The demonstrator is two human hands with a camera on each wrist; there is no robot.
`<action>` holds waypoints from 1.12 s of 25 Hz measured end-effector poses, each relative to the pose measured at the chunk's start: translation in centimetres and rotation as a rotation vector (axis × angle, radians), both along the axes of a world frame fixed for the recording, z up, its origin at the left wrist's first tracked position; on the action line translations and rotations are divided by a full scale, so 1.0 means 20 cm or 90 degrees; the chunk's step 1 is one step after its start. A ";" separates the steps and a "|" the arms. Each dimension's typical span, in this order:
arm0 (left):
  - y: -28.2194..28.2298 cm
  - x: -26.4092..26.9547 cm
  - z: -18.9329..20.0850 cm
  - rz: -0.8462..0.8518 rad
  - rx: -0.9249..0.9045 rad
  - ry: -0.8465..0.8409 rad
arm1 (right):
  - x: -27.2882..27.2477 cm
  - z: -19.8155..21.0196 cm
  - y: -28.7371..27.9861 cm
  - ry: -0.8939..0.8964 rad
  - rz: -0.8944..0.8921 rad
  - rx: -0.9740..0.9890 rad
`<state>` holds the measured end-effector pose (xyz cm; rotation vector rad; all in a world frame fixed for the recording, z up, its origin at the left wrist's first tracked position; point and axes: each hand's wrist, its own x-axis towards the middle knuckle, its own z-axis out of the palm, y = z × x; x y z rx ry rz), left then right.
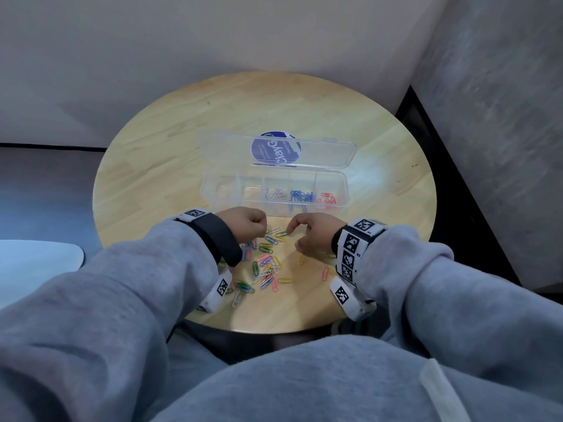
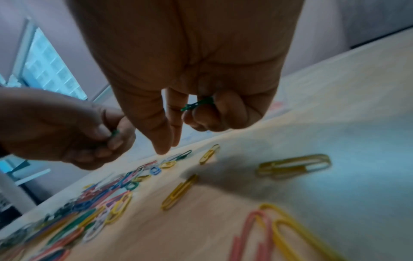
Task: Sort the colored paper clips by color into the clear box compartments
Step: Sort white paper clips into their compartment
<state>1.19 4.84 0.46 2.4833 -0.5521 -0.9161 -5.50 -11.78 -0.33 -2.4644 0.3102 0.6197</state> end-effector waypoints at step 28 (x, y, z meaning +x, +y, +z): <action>-0.05 -0.05 -0.06 -0.163 0.164 -0.115 | -0.07 -0.04 -0.15 0.110 -0.195 0.241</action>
